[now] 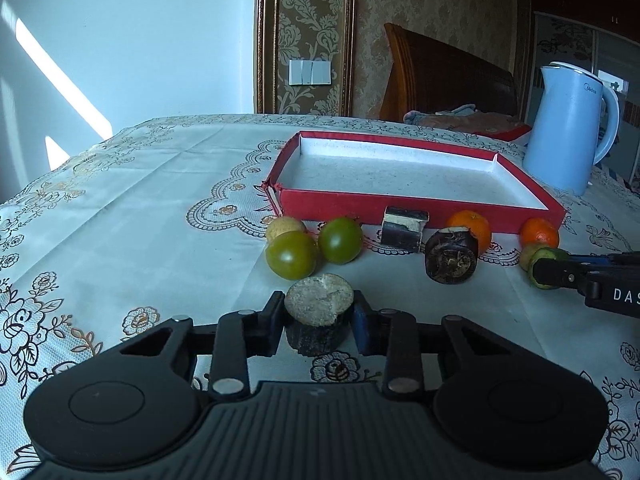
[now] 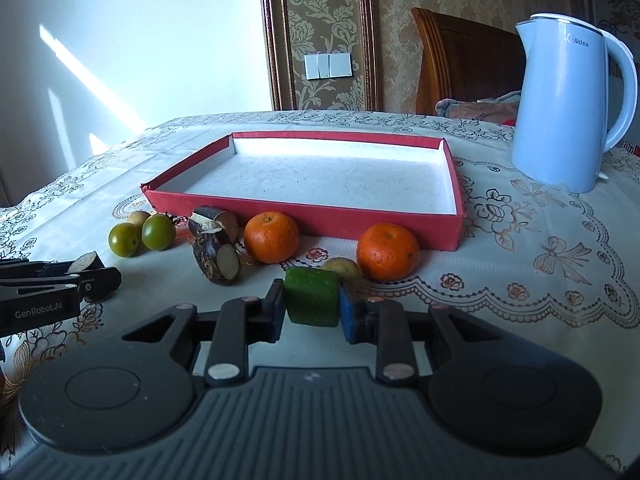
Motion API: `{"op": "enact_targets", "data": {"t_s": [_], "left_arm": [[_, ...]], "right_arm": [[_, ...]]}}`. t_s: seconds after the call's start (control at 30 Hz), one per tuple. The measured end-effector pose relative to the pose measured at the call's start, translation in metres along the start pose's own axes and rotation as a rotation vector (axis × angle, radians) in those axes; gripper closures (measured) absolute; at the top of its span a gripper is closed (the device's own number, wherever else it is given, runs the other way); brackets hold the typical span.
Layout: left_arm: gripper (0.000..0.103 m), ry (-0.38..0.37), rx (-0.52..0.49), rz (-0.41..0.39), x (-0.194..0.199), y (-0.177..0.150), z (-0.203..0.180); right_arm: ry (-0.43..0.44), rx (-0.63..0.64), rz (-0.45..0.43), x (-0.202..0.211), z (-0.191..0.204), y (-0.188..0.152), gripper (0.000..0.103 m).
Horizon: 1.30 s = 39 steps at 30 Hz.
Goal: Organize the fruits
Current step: 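Carry the dark slice into the tray and release while the right gripper releases the green cube there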
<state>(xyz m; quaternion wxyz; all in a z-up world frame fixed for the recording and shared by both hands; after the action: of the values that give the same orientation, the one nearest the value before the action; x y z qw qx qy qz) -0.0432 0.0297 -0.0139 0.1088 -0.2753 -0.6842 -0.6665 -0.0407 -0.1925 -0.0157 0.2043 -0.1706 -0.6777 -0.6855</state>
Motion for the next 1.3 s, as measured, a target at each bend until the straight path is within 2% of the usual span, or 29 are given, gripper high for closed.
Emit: {"op": "enact_targets", "data": {"t_s": [0.2,0.33,0.47,0.6,0.77,0.97,1.3], "left_arm": [[0.070,-0.018,-0.003,-0.028,0.005,0.011,-0.011],[0.070,-0.040,-0.012,-0.072,0.005,0.036,-0.021],[0.070,-0.012,-0.047,-0.118,-0.008,0.066,-0.032],[0.070,0.029,-0.042,-0.125,-0.041,0.091,-0.037],[0.070,0.069,-0.036,-0.082,-0.089,0.109,-0.042],[0.070,0.087,-0.019,-0.017,-0.131,0.108,-0.041],[0.070,0.055,-0.003,0.010,-0.147,0.103,-0.040]], "right_arm": [[0.009,0.008,-0.043,0.009,0.001,0.011,0.077],[0.016,0.028,-0.084,0.012,0.004,0.030,0.077],[0.018,0.016,-0.113,0.007,0.001,0.055,0.077],[0.015,-0.011,-0.102,-0.014,-0.005,0.079,0.077],[-0.009,-0.020,-0.045,-0.056,-0.005,0.093,0.077],[-0.053,-0.019,0.024,-0.097,-0.006,0.087,0.076],[-0.068,0.003,0.043,-0.114,0.002,0.080,0.076]]}}
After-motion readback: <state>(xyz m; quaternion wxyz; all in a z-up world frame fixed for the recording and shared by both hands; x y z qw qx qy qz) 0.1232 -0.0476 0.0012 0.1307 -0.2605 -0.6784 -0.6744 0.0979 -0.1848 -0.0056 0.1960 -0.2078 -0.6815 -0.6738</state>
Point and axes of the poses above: each gripper's, at about its wrist camera, not at the fingertips, and x roughly against the way its jaws point, z to its left, y to its top, the point moved 1 cm from there along -x, roughly the way its jaws point, and after that the axes turned 7 degrees about -y, right-handed, at the moved point
